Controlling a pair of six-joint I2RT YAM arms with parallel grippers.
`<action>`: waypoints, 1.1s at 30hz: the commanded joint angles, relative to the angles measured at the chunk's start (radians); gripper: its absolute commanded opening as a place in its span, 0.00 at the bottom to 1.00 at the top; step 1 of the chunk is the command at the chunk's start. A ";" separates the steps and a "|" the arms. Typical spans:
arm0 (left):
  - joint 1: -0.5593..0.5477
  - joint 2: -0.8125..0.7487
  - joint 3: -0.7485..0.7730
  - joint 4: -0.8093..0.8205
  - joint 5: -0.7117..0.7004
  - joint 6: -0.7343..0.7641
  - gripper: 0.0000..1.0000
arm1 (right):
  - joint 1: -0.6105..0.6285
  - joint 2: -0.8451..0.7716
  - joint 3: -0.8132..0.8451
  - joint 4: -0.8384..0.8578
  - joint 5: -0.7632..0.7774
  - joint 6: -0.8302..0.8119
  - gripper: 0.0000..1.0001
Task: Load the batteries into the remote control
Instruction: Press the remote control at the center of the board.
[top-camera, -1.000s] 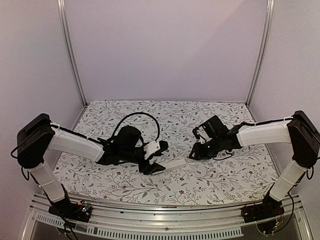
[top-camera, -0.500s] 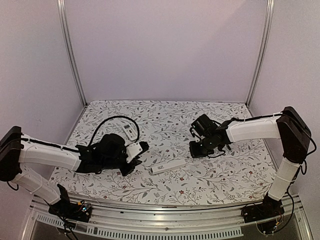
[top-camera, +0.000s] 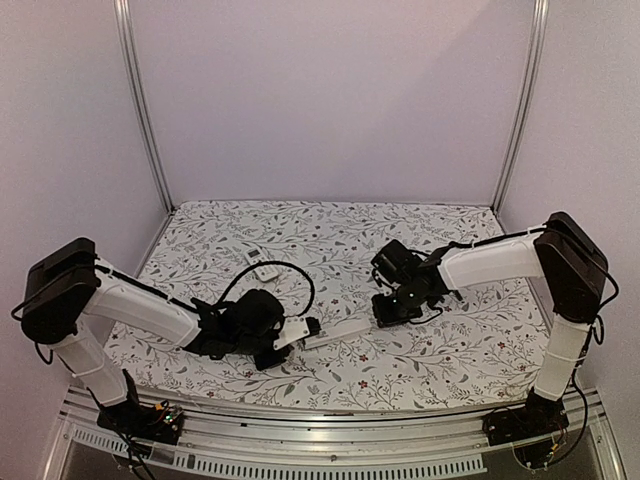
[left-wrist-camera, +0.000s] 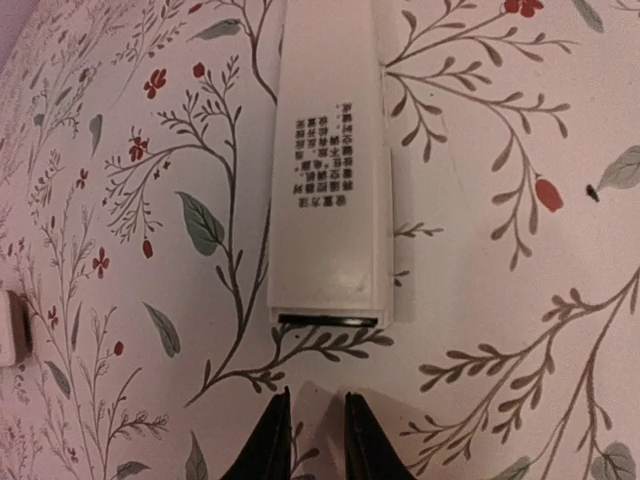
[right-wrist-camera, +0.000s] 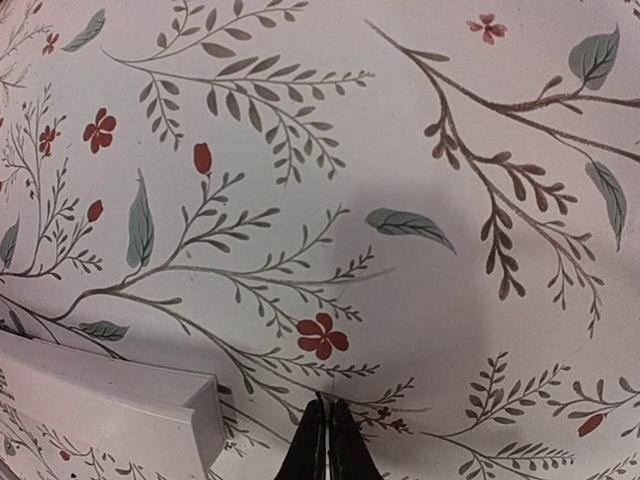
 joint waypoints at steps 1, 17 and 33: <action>-0.034 0.040 0.031 0.021 0.001 0.054 0.18 | 0.019 0.021 0.021 -0.023 -0.006 0.007 0.03; -0.031 0.120 0.060 0.075 -0.044 0.138 0.15 | 0.040 0.053 0.067 -0.035 0.008 0.000 0.02; -0.031 0.103 0.040 0.084 -0.042 0.143 0.15 | 0.038 0.025 0.039 -0.074 0.058 0.016 0.01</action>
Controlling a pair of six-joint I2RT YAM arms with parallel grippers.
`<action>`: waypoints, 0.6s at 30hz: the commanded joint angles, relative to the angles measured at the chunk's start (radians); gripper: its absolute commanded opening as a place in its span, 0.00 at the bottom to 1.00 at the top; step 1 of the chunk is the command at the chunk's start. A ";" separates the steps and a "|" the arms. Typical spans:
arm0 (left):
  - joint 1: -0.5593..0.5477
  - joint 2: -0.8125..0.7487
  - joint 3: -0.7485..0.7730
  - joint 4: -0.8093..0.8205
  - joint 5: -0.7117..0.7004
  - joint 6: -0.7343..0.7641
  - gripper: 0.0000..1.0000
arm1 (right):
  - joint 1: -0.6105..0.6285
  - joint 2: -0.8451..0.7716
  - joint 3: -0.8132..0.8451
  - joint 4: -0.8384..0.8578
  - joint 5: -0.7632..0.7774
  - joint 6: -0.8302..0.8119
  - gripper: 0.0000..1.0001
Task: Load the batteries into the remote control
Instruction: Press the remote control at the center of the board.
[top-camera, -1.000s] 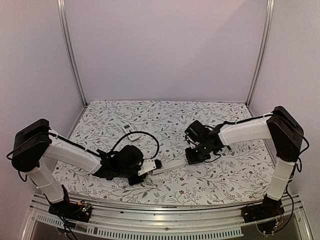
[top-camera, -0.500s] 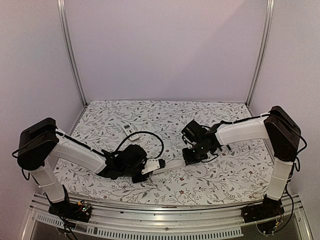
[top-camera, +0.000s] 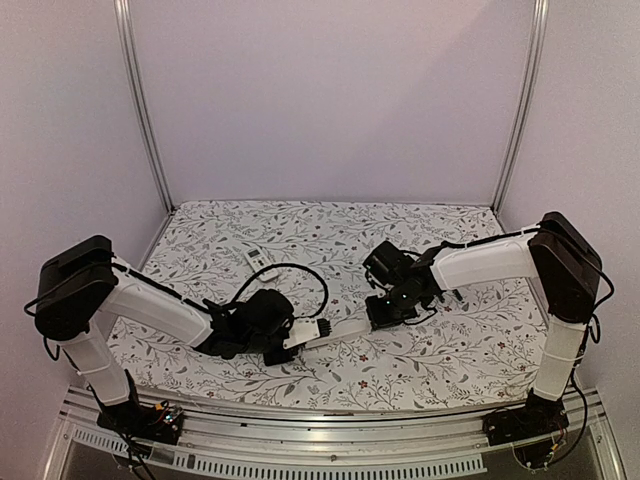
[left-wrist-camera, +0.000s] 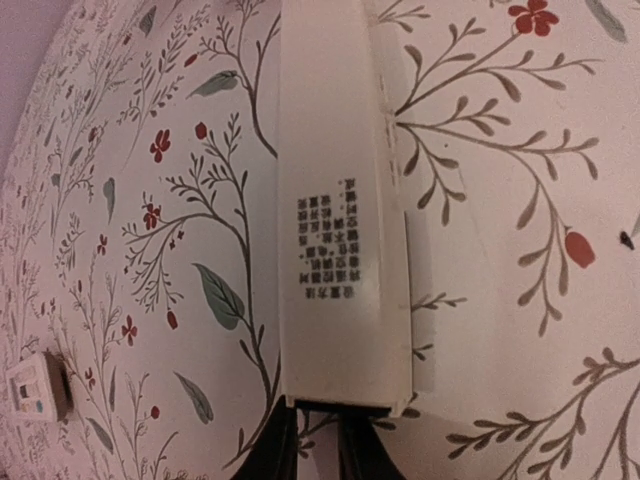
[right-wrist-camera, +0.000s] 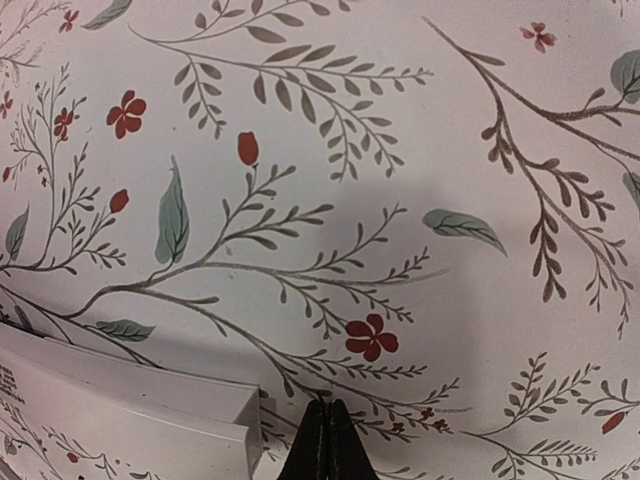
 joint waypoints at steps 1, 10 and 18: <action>-0.011 0.010 -0.015 -0.011 0.003 0.006 0.15 | 0.002 -0.015 -0.011 -0.043 0.052 0.017 0.01; -0.011 -0.003 -0.021 -0.005 0.005 0.003 0.14 | 0.001 -0.008 -0.006 -0.045 0.036 0.023 0.00; -0.012 0.005 -0.004 -0.007 0.016 0.005 0.14 | 0.090 0.092 0.081 -0.018 -0.081 0.051 0.00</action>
